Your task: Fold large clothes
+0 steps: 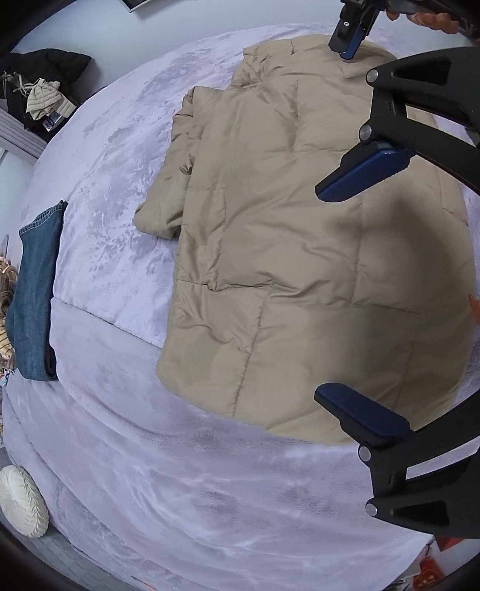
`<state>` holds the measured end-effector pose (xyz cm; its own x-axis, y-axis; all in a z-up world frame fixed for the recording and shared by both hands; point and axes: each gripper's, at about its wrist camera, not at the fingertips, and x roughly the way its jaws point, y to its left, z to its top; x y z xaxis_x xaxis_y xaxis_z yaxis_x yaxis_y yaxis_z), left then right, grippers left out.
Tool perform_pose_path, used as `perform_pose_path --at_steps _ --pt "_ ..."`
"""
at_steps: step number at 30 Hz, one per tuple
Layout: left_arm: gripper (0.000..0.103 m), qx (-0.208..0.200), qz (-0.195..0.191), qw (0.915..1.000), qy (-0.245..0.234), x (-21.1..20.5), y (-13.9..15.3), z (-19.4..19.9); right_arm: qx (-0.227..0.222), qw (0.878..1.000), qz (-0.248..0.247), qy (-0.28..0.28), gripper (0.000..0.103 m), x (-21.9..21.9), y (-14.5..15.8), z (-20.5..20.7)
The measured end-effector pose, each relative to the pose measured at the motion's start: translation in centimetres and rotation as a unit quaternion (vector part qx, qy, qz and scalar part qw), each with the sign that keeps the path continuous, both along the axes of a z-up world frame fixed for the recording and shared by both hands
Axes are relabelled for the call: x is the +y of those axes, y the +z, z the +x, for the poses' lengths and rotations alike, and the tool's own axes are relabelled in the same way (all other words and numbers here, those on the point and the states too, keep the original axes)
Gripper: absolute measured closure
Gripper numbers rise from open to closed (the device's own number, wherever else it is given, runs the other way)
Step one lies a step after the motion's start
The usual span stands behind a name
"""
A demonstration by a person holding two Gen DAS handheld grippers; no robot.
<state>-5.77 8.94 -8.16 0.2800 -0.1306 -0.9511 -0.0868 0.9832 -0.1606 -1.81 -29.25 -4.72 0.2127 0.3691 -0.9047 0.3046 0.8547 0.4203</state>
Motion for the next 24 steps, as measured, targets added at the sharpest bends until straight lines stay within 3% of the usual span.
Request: perform_pose_path --at_steps 7,24 --pt "0.004 0.015 0.001 0.9999 0.0 -1.4 0.8 -3.1 0.003 1.0 0.012 0.004 0.018 0.1 0.6 -3.2" --pt "0.004 0.013 0.023 0.9996 0.014 -3.7 2.3 -9.3 -0.016 0.999 0.02 0.037 0.016 -0.4 1.7 -7.4"
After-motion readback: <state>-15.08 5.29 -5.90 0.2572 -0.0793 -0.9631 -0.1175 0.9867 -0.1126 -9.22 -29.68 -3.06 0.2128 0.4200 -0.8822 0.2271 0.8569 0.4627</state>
